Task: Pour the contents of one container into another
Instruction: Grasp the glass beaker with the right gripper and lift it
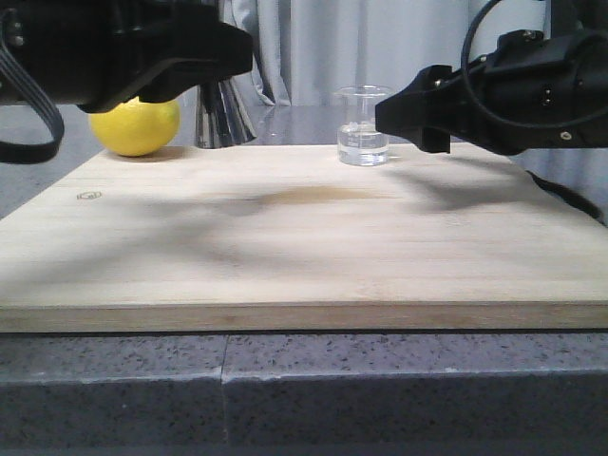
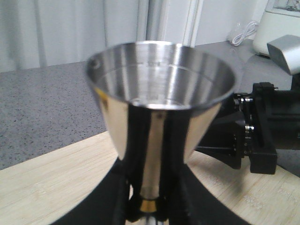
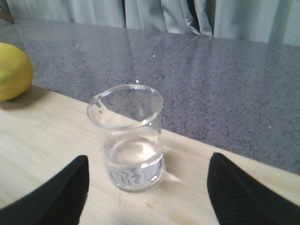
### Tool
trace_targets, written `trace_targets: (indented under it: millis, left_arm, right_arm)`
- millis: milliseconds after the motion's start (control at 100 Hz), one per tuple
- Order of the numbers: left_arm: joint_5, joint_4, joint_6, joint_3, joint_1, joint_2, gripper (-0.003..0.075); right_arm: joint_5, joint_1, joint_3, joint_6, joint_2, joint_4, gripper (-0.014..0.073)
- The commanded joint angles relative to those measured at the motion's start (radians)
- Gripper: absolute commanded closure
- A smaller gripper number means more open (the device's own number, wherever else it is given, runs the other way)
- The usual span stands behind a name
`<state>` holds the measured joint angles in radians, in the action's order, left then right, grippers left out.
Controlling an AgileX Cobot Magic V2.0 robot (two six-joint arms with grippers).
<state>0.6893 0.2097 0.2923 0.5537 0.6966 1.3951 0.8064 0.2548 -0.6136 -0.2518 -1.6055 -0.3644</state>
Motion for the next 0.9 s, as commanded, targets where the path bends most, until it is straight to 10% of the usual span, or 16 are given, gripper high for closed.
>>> trace_targets:
  millis: [0, 890]
  left_arm:
    - [0.081, -0.008, 0.008, 0.035, 0.01, -0.033, 0.0739]
    - [0.077, -0.008, 0.008, 0.035, 0.01, -0.033, 0.0739]
  right_arm:
    - [0.085, 0.002, -0.051, -0.006, 0.017, -0.021, 0.0111]
    - [0.087, 0.031, -0.207, -0.006, -0.13, -0.044, 0.0111]
